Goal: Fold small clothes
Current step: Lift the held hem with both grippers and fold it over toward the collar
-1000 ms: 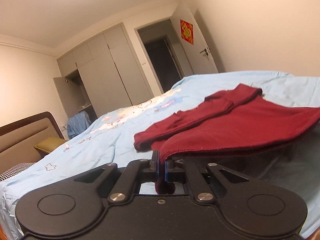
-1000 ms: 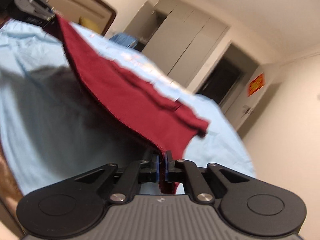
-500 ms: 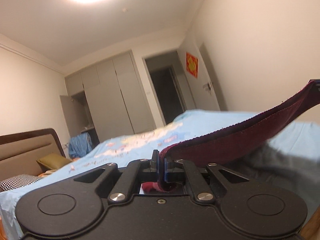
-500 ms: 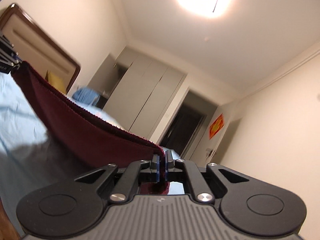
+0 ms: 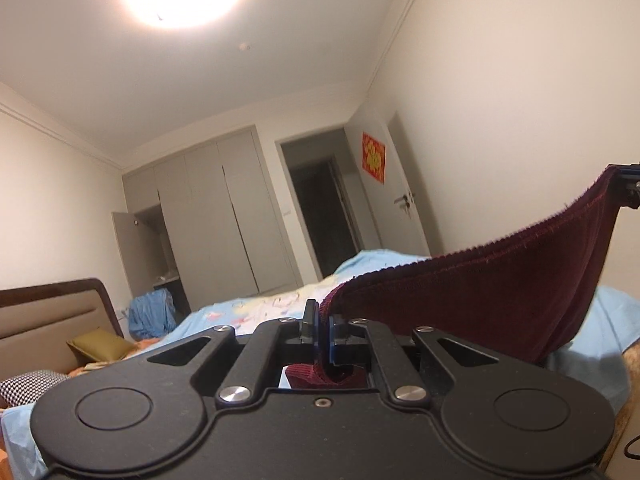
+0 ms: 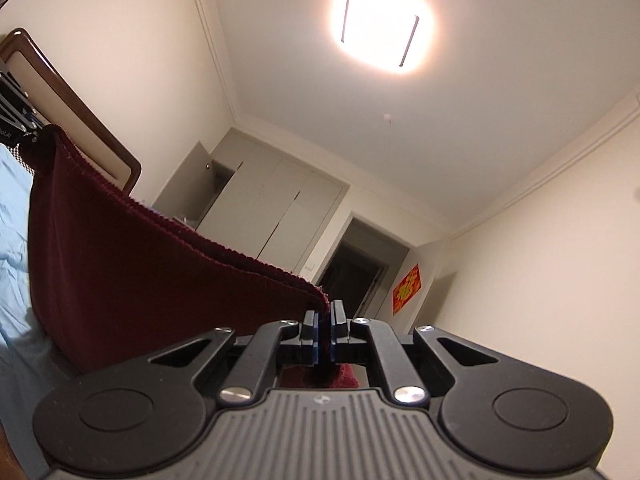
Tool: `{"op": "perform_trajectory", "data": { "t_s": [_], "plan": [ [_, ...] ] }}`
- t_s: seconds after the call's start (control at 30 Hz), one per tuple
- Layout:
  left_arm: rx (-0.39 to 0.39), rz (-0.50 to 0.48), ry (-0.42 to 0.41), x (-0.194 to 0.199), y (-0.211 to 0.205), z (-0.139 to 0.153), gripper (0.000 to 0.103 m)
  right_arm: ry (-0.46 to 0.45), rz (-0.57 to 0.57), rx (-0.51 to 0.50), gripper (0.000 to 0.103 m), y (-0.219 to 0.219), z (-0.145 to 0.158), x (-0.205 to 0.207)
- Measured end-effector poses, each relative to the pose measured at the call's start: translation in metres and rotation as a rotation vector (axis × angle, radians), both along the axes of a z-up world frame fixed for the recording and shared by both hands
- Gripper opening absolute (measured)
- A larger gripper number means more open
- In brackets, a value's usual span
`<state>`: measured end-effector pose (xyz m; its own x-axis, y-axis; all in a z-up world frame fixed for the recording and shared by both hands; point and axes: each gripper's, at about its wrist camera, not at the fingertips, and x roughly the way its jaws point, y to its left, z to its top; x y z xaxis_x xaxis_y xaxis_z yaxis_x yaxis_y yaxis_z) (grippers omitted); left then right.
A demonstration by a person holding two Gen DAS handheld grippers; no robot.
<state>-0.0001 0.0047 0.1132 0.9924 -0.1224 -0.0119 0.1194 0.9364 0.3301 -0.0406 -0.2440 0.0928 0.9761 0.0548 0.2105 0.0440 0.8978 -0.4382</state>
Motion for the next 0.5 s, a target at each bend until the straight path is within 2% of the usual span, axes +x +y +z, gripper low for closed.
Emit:
{"op": "perform_trajectory", "data": {
  "t_s": [0.13, 0.23, 0.37, 0.5],
  "plan": [
    [0.009, 0.015, 0.033, 0.025, 0.001, 0.006, 0.005, 0.024, 0.017, 0.044, 0.006, -0.003, 0.006, 0.027],
    [-0.017, 0.022, 0.067, 0.055, 0.002, 0.014, 0.006, 0.045, 0.009, 0.064, 0.006, -0.001, 0.014, 0.061],
    [-0.026, 0.031, 0.103, 0.106, 0.004, 0.019, 0.008, 0.098, -0.004, 0.092, 0.006, -0.001, 0.019, 0.112],
    [-0.027, 0.036, 0.139, 0.166, 0.009, 0.008, 0.009, 0.159, -0.020, 0.096, 0.006, -0.003, 0.018, 0.171]
  ]
}}
